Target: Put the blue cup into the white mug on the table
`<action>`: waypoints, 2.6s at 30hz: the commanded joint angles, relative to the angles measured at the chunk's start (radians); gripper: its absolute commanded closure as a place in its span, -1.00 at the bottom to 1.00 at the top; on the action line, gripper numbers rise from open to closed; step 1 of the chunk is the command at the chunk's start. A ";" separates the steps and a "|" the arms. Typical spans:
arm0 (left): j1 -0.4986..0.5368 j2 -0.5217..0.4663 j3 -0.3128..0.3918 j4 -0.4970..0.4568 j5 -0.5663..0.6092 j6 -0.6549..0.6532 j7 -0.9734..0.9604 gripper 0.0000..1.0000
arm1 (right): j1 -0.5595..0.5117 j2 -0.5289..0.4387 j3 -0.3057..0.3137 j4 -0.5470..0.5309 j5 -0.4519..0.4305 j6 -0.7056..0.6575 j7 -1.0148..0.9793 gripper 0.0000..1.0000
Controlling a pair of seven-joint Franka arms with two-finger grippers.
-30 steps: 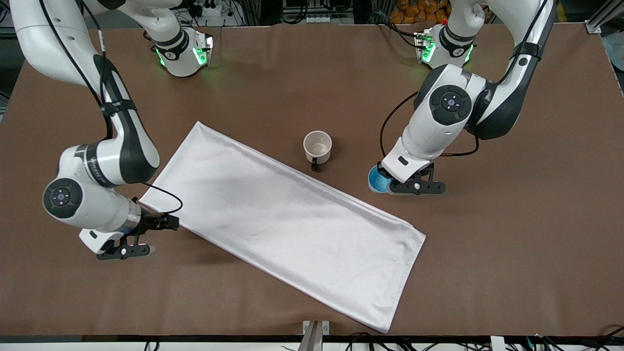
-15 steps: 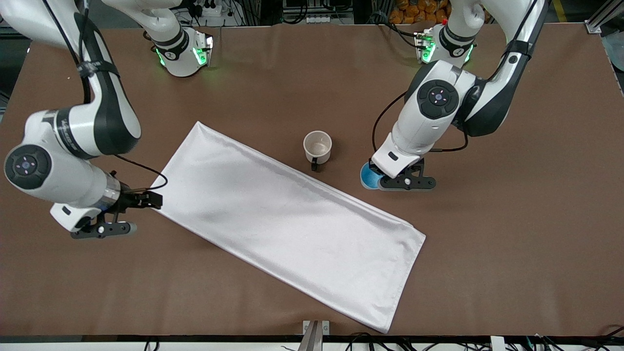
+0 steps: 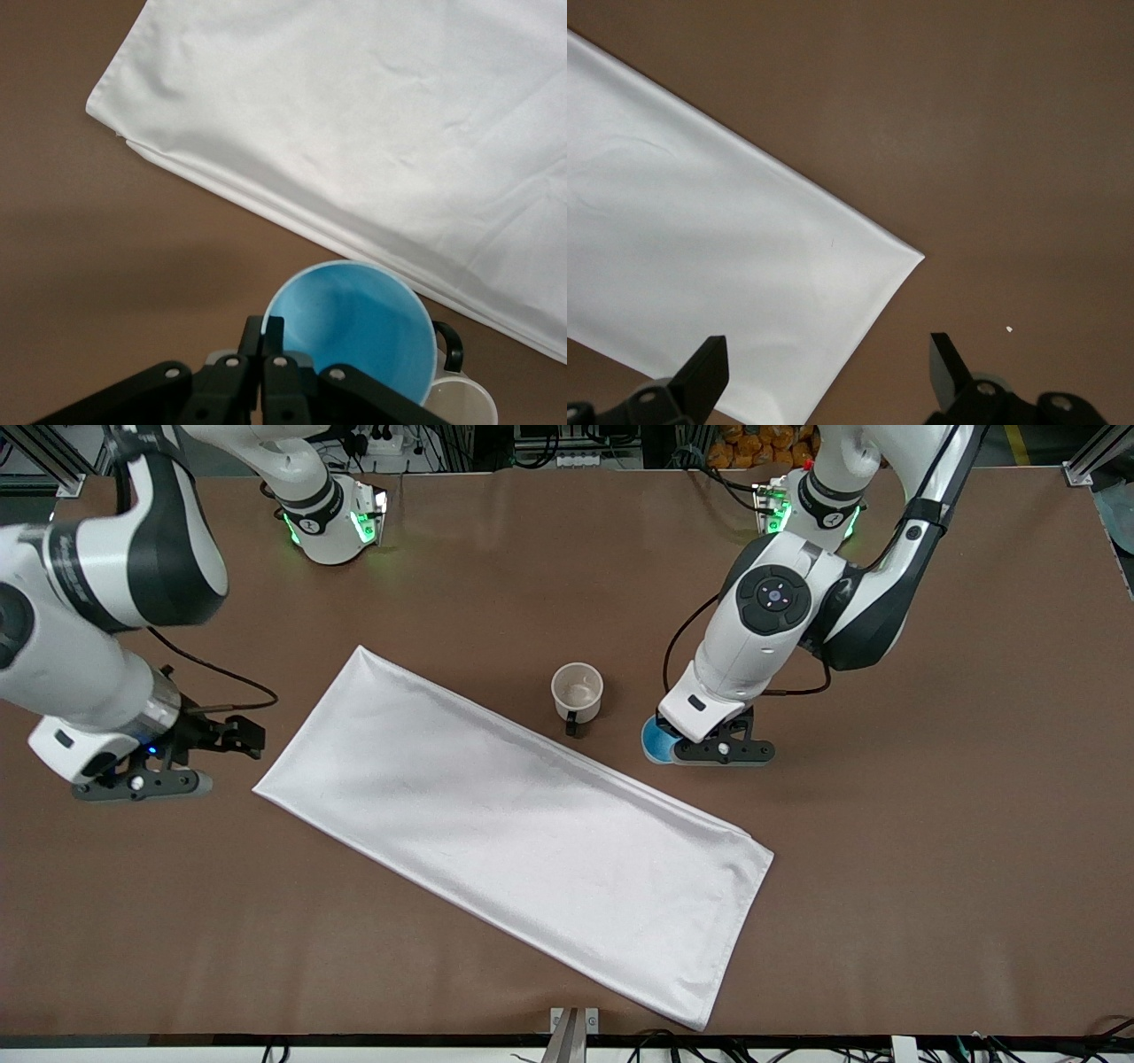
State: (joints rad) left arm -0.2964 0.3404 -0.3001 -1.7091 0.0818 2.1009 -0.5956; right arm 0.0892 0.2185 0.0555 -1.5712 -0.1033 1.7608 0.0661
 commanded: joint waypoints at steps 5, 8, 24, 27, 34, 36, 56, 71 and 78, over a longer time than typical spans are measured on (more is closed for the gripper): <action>-0.021 0.014 -0.002 0.002 0.027 0.011 -0.038 1.00 | 0.000 -0.139 -0.011 -0.049 -0.007 -0.060 -0.046 -1.00; -0.033 0.016 -0.002 -0.003 0.027 0.011 -0.038 1.00 | -0.003 -0.171 -0.013 -0.049 -0.007 -0.072 -0.075 -1.00; -0.135 0.012 -0.008 -0.035 0.026 -0.006 -0.174 1.00 | -0.065 -0.257 -0.026 -0.049 0.129 -0.096 -0.126 -1.00; -0.162 0.014 -0.008 -0.043 0.027 -0.007 -0.216 1.00 | -0.066 -0.268 -0.039 -0.050 0.148 -0.101 -0.126 -1.00; -0.214 0.014 -0.008 -0.049 0.026 -0.007 -0.276 1.00 | -0.095 -0.278 -0.037 -0.050 0.155 -0.147 -0.046 -1.00; -0.231 0.015 -0.008 -0.049 0.026 -0.007 -0.291 1.00 | -0.098 -0.278 -0.036 -0.050 0.155 -0.149 -0.031 -1.00; -0.300 0.106 -0.007 -0.035 0.078 0.024 -0.377 1.00 | -0.151 -0.277 -0.034 -0.050 0.152 -0.141 0.024 -1.00; -0.305 0.157 -0.005 0.003 0.078 0.070 -0.412 -1.00 | -0.151 -0.275 -0.034 -0.064 0.143 -0.169 0.026 -1.00; -0.297 0.125 -0.002 0.003 0.078 0.065 -0.414 -1.00 | -0.148 -0.269 -0.034 -0.063 0.139 -0.172 0.026 -1.00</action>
State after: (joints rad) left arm -0.5988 0.4842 -0.3036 -1.7216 0.1299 2.1739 -0.9801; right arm -0.0477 -0.0318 0.0134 -1.6155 0.0330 1.5941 0.0771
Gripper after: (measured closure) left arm 0.551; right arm 0.000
